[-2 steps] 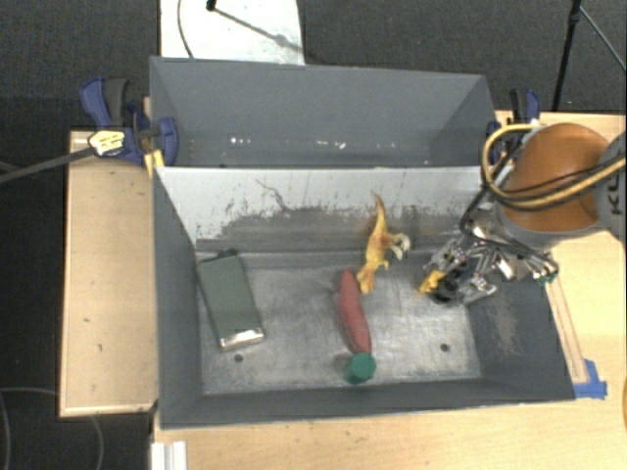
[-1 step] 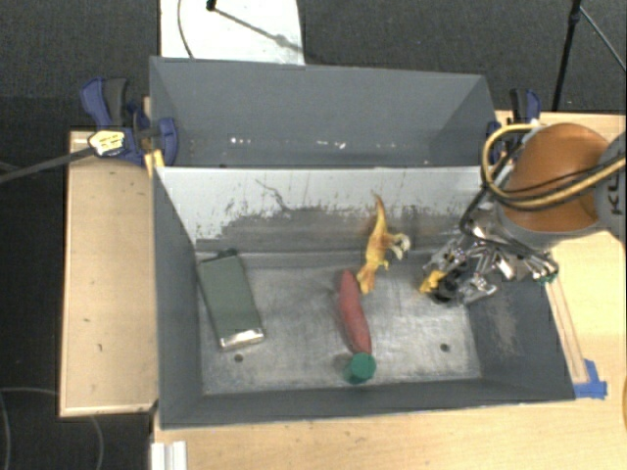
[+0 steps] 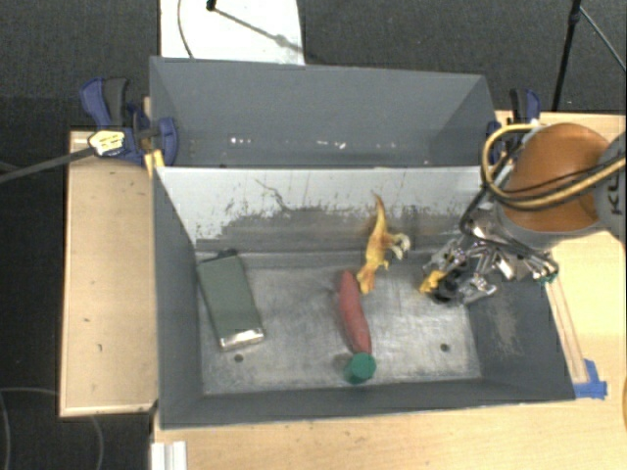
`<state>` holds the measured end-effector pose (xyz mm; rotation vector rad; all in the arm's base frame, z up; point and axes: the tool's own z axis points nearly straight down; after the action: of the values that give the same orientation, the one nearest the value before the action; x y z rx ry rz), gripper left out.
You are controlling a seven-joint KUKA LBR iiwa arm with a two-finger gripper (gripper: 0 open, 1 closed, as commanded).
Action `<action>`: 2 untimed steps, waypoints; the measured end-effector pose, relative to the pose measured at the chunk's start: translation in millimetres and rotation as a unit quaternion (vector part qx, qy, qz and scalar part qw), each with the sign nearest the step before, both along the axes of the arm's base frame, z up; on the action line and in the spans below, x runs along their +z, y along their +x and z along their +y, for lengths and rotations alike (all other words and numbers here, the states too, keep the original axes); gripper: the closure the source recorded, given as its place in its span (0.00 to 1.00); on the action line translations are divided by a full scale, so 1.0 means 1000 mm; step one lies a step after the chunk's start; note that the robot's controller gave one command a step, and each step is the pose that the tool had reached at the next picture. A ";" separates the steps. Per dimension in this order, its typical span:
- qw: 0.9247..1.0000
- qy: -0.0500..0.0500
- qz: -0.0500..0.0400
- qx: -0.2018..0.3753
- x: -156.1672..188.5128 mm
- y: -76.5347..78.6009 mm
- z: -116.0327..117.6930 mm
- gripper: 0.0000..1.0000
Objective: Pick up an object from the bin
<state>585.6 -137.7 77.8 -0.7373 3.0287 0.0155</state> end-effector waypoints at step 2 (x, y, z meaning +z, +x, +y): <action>1.000 0.000 0.000 0.000 0.000 0.000 0.000 1.00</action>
Offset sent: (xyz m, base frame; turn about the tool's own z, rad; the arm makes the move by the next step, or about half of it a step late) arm 0.0000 0.0000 0.0000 0.0000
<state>585.6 -137.7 77.8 -0.7373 3.0287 0.0155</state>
